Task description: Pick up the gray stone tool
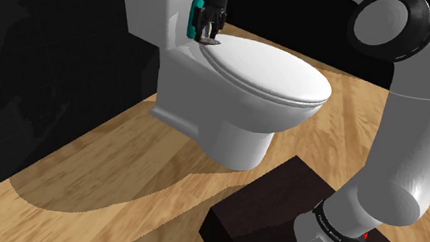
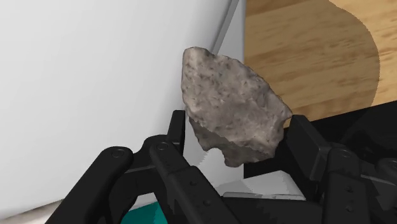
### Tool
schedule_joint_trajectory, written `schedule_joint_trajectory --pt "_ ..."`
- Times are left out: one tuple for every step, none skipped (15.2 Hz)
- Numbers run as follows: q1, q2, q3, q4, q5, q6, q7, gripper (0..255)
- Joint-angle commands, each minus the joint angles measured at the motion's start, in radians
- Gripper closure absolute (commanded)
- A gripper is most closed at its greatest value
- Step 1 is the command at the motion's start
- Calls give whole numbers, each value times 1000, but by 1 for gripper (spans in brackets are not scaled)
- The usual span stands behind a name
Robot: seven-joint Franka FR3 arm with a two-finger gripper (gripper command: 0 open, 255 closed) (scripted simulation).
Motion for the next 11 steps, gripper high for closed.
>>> schedule_joint_trajectory --pt "1 6 0 36 -1 -30 2 255" --pt "1 10 0 55 -1 -45 4 255" --pt "1 15 0 76 -1 -61 5 255" --pt "1 20 1 97 -1 -78 6 255" --pt "2 25 1 119 -2 -94 7 255" --pt "2 31 1 143 -2 -112 8 255" --pt "3 38 1 167 -2 -129 10 255" --pt "3 46 1 193 -3 -148 11 255" --pt "4 54 1 220 -3 -166 12 255" --pt "4 55 1 225 -3 -169 13 255" --pt "4 55 1 224 -3 -169 13 255"
